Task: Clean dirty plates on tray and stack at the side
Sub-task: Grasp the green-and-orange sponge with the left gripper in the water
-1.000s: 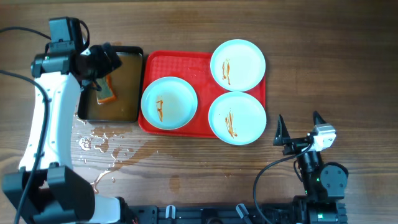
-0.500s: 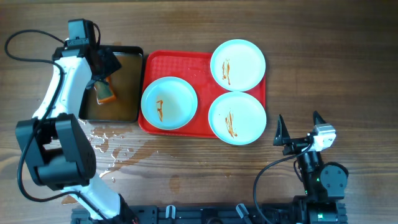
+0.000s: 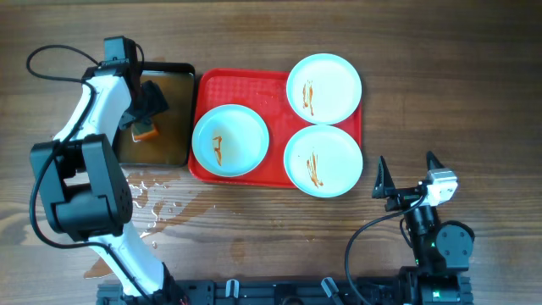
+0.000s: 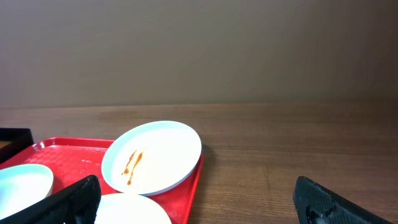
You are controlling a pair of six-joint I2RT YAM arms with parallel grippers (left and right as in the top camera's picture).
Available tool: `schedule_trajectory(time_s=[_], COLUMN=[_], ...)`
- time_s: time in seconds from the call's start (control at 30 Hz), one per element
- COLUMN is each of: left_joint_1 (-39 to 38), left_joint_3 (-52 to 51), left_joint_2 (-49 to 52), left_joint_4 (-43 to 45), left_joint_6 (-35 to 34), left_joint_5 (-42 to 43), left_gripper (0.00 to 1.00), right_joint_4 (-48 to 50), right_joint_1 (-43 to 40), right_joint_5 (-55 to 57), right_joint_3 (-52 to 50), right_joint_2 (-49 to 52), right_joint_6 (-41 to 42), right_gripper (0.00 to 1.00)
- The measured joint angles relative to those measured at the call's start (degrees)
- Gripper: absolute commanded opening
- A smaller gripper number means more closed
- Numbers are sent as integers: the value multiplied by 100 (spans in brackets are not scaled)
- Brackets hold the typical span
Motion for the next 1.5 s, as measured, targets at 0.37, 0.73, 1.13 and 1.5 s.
schedule_trajectory(time_s=[0.37,0.73,1.13,1.5], left_joint_1=[111,356,356,387], left_joint_3=[0,0,-76,-92], left_joint_2=[278,278,369,352], left_joint_4=[0,26,151,212], left_joint_6=[365,400,422,420], left_joint_5=[-7,203,409,1193], left_gripper=[57,57,21,4], right_joint_4=[0,0,-2,-2], right_joint_1=[0,0,0,0], right_joint_5=[0,0,0,0], right_joint_3=[0,0,0,0], right_joint_2=[0,0,0,0], right_joint_6=[0,0,0,0], right_gripper=[100,100,100,100])
